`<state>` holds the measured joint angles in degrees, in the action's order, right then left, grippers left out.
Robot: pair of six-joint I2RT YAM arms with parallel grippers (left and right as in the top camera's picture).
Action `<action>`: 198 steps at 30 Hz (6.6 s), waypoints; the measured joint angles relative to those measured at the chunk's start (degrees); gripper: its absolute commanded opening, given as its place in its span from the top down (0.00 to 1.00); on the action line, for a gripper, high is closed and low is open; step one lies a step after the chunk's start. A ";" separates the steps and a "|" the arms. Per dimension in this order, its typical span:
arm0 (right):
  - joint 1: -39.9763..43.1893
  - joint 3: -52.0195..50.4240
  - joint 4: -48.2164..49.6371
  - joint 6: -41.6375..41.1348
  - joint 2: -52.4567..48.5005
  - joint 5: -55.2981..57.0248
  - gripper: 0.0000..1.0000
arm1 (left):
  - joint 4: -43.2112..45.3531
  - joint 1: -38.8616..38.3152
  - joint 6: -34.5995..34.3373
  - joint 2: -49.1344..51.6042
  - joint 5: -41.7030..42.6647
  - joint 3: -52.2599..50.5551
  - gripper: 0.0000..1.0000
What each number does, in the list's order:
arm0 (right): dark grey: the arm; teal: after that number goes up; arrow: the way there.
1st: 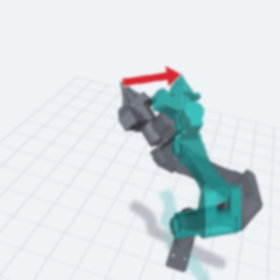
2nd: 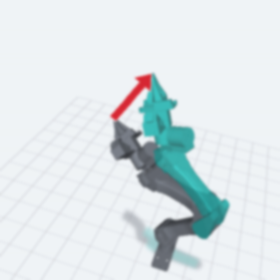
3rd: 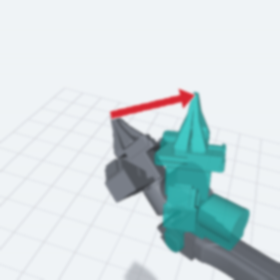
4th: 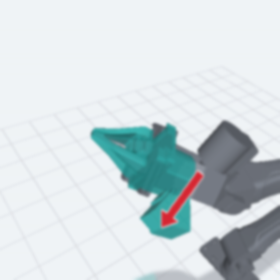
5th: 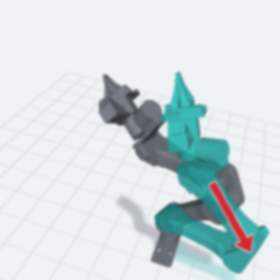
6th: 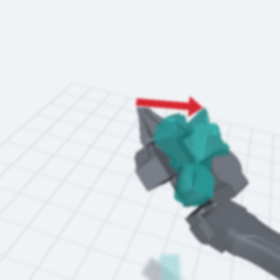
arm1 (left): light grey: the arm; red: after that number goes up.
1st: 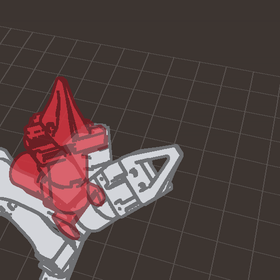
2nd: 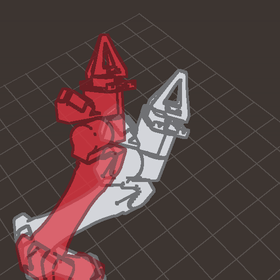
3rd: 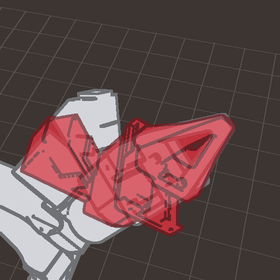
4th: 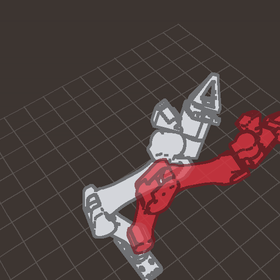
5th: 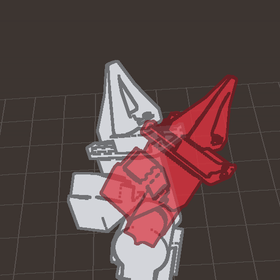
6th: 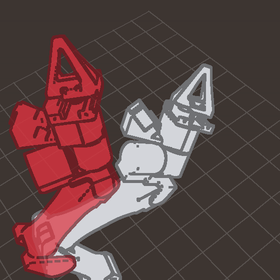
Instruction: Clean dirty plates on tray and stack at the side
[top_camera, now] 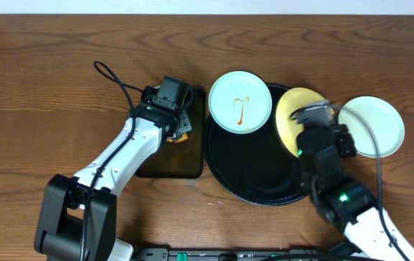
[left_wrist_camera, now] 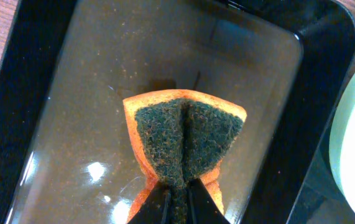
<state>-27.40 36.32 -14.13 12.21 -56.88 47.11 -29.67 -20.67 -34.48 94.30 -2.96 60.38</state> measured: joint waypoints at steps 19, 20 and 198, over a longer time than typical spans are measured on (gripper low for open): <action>45.18 0.00 3.76 -30.27 -10.62 -27.61 0.99 | -0.72 -0.02 0.00 0.00 -0.02 -0.02 0.92; 46.40 0.00 3.85 -31.30 -11.30 -28.11 0.99 | -0.79 -0.02 0.00 0.00 -0.02 0.00 0.92; 16.44 28.04 -19.23 -17.57 -51.49 -69.59 0.99 | -0.83 -0.76 3.45 -3.65 6.71 2.64 0.92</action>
<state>-10.96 64.36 -33.36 -5.37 -108.38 -22.48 -30.50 -21.43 -31.03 90.65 3.75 63.02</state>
